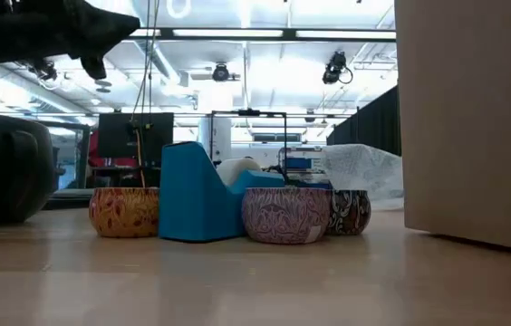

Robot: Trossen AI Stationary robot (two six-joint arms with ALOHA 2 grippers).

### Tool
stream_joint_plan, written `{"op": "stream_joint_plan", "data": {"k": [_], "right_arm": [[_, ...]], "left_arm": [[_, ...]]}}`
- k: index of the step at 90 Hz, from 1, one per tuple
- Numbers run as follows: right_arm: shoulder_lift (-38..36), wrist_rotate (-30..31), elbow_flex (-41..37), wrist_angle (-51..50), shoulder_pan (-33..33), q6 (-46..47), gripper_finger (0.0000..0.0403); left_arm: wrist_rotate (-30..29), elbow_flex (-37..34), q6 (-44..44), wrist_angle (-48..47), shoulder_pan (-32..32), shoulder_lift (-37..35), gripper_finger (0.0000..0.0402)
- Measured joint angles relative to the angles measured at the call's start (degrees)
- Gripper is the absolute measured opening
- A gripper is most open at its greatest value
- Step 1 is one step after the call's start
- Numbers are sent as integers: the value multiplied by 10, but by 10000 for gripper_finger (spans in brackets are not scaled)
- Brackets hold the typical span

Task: Wrap mug
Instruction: Move the box to the top of the table

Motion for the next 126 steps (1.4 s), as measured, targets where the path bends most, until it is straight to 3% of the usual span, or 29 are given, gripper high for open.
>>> {"op": "stream_joint_plan", "data": {"k": [83,92,112,126], "right_arm": [[0,0,0,0,0,0,0],[0,0,0,0,0,0,0],[0,0,0,0,0,0,0],[0,0,0,0,0,0,0]], "left_arm": [[-22,0,-10,2,0,19,0],[-21,0,-50,-1,0,19,0],[55,32,-130,12,-4,46,0],[91,126,-108,10,-27,147,0]]}}
